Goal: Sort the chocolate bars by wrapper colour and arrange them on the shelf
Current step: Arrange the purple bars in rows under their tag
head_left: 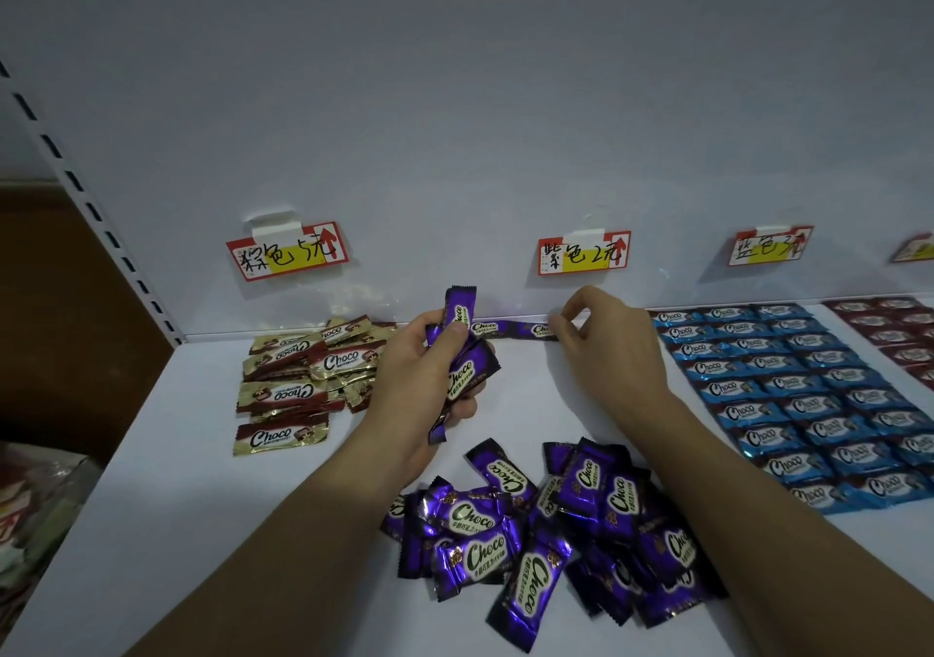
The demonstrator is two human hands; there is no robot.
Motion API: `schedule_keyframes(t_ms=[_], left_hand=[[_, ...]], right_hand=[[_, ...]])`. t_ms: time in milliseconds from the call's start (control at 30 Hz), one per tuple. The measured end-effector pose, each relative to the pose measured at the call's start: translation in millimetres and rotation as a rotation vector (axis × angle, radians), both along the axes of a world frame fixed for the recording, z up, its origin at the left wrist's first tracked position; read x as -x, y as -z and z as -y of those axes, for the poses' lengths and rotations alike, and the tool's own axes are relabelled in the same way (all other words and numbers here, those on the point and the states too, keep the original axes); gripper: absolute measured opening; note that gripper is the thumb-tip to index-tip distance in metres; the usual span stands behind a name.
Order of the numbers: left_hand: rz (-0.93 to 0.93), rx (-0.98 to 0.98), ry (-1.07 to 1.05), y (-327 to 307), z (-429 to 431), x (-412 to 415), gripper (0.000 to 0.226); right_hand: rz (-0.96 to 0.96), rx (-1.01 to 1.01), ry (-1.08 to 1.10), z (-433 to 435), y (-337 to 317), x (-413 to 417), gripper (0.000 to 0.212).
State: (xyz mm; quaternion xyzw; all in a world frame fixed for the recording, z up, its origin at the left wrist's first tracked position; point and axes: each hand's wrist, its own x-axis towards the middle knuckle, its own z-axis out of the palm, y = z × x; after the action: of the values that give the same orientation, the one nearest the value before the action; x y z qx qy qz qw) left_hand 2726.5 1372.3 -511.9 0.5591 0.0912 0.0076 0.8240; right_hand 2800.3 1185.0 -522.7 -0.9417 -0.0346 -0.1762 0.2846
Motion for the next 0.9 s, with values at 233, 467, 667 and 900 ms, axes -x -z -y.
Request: schedule_keyframes(t_ms=[233, 467, 667, 900], left_hand=[[-0.002, 0.005, -0.006, 1, 0, 0, 0.019], [-0.008, 0.006, -0.006, 1, 0, 0, 0.018], [-0.004, -0.053, 0.004, 1, 0, 0, 0.020], [0.029, -0.329, 0.114, -7, 6, 11, 0.022]], right_hand=[[0.067, 0.181, -0.319, 2, 9, 8, 0.019], [0.066, 0.228, -0.306, 0, 7, 11, 0.026], [0.050, 0.223, -0.372, 4, 2, 11, 0.028], [-0.130, -0.603, -0.568, -6, -41, 36, 0.024]])
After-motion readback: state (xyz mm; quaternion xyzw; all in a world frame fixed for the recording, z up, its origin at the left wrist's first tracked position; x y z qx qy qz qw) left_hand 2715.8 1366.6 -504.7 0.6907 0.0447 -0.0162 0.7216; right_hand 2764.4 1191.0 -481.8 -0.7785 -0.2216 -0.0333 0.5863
